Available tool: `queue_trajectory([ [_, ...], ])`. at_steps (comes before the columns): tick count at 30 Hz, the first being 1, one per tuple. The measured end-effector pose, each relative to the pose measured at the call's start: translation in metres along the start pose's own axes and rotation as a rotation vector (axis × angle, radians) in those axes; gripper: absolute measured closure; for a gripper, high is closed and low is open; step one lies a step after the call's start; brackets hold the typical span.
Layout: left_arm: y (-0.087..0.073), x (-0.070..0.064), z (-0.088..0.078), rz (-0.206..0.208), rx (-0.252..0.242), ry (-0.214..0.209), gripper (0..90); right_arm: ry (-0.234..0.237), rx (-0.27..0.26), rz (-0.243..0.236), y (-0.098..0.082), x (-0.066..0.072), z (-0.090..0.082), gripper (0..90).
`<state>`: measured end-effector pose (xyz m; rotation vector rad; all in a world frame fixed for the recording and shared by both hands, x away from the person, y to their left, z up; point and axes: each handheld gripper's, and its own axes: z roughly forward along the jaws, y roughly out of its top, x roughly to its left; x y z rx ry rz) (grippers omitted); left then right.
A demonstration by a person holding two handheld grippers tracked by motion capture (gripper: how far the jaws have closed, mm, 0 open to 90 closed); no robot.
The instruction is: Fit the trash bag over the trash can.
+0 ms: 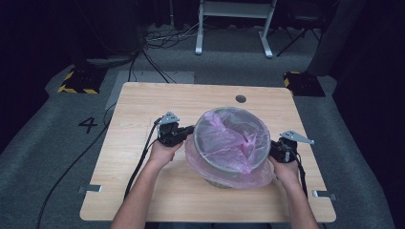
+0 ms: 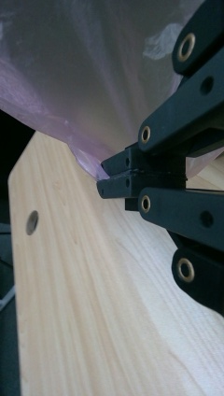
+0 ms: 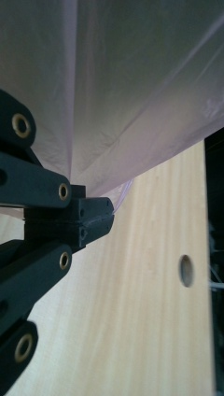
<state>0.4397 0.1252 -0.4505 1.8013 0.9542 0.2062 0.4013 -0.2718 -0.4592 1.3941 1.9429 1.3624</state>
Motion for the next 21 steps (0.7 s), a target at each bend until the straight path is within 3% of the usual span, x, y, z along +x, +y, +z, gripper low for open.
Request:
queue_trajectory([
  [2, -0.005, 0.003, 0.004, -0.011, 0.021, 0.005, 90.0, 0.002, 0.027, 0.029, -0.008, -0.002, 0.006, 90.0],
  [10, -0.027, 0.011, 0.013, -0.043, 0.109, 0.031, 90.0, 0.011, 0.076, 0.046, -0.028, -0.001, 0.014, 90.0],
  [15, -0.035, 0.007, 0.017, -0.007, 0.125, 0.052, 89.9, 0.013, 0.093, 0.065, -0.039, -0.003, 0.016, 90.0],
  [21, -0.041, 0.012, 0.019, -0.043, 0.1, 0.031, 89.5, 0.009, 0.113, 0.059, -0.04, -0.002, 0.017, 89.0],
])
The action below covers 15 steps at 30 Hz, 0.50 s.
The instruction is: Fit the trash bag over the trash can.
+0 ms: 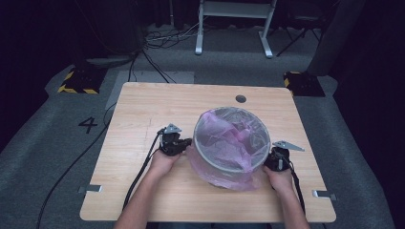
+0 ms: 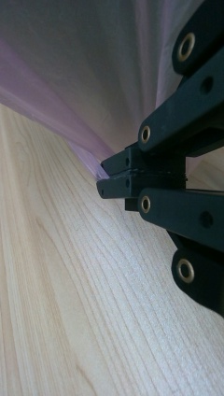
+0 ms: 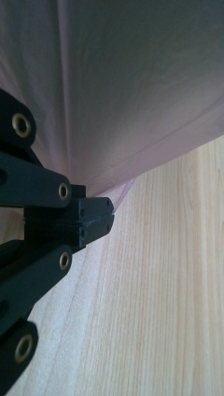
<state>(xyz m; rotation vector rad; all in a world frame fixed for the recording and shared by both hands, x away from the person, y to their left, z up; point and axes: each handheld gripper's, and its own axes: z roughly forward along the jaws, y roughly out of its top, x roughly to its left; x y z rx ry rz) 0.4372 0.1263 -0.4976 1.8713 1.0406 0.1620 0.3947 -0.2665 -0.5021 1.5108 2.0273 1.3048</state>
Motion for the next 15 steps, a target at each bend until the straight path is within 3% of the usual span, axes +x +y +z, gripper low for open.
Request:
queue_trajectory([
  [3, 0.001, 0.002, -0.004, -0.015, -0.021, -0.016, 85.5, 0.014, -0.009, 0.01, 0.0, -0.001, -0.002, 83.0],
  [6, 0.006, 0.005, -0.012, -0.036, -0.026, -0.029, 66.5, 0.03, -0.044, 0.026, 0.002, -0.003, -0.008, 62.8],
  [9, 0.011, 0.007, -0.025, -0.063, -0.041, -0.014, 51.8, 0.034, -0.059, 0.004, 0.007, -0.003, -0.016, 46.5],
  [10, 0.013, 0.008, -0.03, -0.063, -0.051, -0.016, 47.7, 0.017, -0.057, -0.011, 0.01, -0.002, -0.021, 40.7],
  [13, 0.016, 0.007, -0.048, -0.04, -0.073, 0.01, 41.1, 0.032, -0.077, -0.025, 0.014, -0.004, -0.038, 30.6],
  [15, 0.016, 0.007, -0.058, -0.025, -0.084, 0.004, 41.1, 0.043, -0.085, -0.028, 0.015, -0.004, -0.042, 30.2],
])
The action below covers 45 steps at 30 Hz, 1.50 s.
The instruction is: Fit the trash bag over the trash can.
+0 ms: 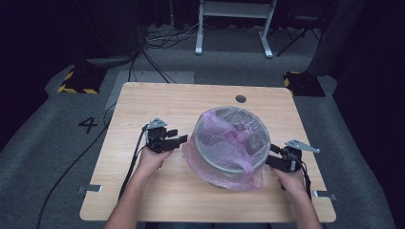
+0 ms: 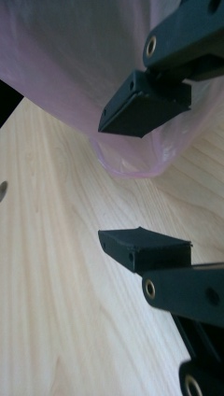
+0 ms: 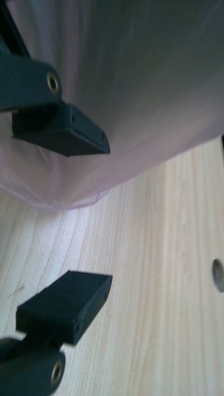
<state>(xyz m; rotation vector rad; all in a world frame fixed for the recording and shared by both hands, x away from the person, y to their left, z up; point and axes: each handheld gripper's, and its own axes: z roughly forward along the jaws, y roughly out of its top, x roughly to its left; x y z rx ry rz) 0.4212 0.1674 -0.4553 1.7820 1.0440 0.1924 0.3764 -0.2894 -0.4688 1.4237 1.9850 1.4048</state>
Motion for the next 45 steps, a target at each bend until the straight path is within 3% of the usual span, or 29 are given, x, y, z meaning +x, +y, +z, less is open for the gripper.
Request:
queue_trajectory([
  [1, 0.0, -0.001, -0.005, 0.014, -0.005, 0.005, 40.4, 0.01, -0.014, -0.011, 0.001, 0.002, -0.01, 28.7],
  [5, -0.001, -0.01, -0.023, 0.052, -0.031, -0.021, 40.2, 0.041, -0.042, -0.033, 0.001, 0.007, -0.022, 28.2],
  [13, -0.01, -0.036, -0.05, 0.126, -0.055, -0.103, 39.1, 0.113, -0.069, -0.123, -0.004, 0.025, -0.049, 27.9],
  [19, -0.015, -0.055, -0.063, 0.162, -0.084, -0.171, 37.4, 0.164, -0.106, -0.135, -0.01, 0.037, -0.067, 27.6],
  [27, -0.011, -0.078, -0.07, 0.208, -0.108, -0.232, 36.5, 0.203, -0.121, -0.164, -0.012, 0.051, -0.076, 27.3],
  [37, -0.004, -0.094, -0.06, 0.221, -0.109, -0.242, 23.1, 0.269, -0.132, -0.183, -0.009, 0.06, -0.072, 23.1],
  [42, -0.001, -0.099, -0.057, 0.242, -0.121, -0.256, 23.7, 0.291, -0.143, -0.198, -0.004, 0.064, -0.071, 23.1],
  [45, 0.0, -0.101, -0.054, 0.258, -0.114, -0.243, 26.8, 0.288, -0.142, -0.216, -0.002, 0.066, -0.07, 25.2],
])
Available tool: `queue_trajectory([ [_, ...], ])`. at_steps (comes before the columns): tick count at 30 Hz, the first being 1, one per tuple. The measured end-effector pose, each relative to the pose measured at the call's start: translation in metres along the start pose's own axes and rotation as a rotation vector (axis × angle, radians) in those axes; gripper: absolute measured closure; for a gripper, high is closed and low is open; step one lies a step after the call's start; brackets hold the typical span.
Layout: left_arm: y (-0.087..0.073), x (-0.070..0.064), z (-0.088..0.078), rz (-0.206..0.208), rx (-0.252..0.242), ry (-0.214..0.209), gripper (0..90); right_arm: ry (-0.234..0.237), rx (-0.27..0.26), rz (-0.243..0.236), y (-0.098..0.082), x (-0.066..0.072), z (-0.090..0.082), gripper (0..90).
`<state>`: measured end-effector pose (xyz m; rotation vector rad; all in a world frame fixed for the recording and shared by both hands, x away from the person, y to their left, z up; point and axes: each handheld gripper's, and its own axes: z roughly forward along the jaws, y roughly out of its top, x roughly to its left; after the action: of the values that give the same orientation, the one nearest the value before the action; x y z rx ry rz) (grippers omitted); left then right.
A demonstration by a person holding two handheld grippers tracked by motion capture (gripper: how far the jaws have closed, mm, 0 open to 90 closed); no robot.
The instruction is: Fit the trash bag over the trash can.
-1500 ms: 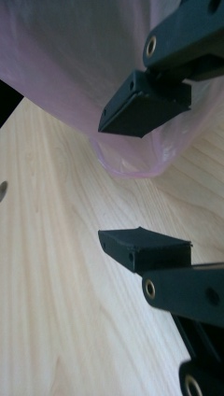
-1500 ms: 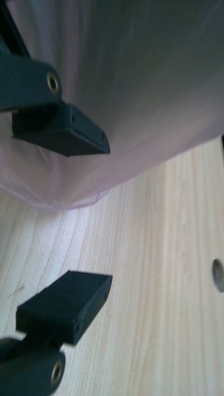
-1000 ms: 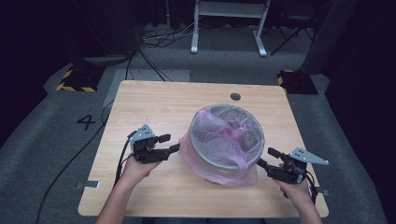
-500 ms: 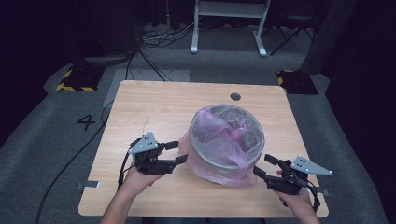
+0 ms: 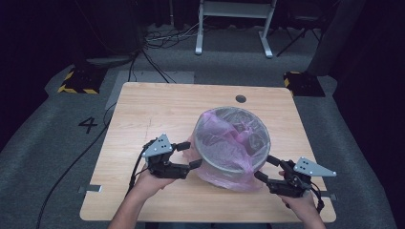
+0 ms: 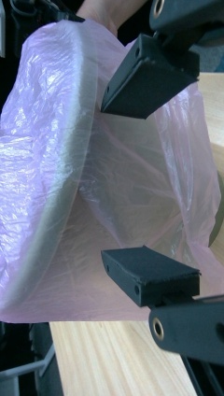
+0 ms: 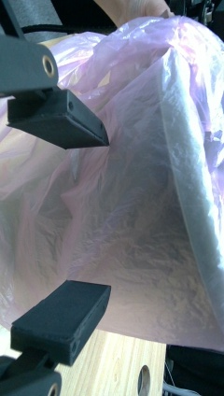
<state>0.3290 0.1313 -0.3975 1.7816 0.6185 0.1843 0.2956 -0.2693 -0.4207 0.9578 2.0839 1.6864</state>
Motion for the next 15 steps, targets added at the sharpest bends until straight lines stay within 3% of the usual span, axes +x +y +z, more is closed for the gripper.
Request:
queue_trajectory([
  [4, 0.0004, 0.0001, 0.003, 0.004, 0.0, -0.002, 35.2, -0.012, -0.007, -0.007, 0.0, 0.001, 0.0016, 35.4],
  [9, -0.0015, -0.0029, 0.004, 0.056, -0.006, 0.012, 68.3, -0.017, -0.008, -0.019, 0.0001, 0.0037, 0.0019, 58.2],
  [12, -0.0029, -0.0041, 0.0047, 0.079, -0.011, 0.038, 88.6, -0.018, -0.017, -0.04, -0.0003, 0.0053, 0.0009, 78.1],
  [14, -0.0033, -0.0039, 0.0052, 0.079, -0.01, 0.035, 90.0, -0.04, -0.018, -0.036, -0.0005, 0.0044, 0.0002, 89.6],
  [15, -0.0038, -0.0045, 0.0053, 0.099, -0.009, 0.038, 90.0, -0.044, -0.022, -0.035, -0.0009, 0.0036, 0.0, 90.0],
])
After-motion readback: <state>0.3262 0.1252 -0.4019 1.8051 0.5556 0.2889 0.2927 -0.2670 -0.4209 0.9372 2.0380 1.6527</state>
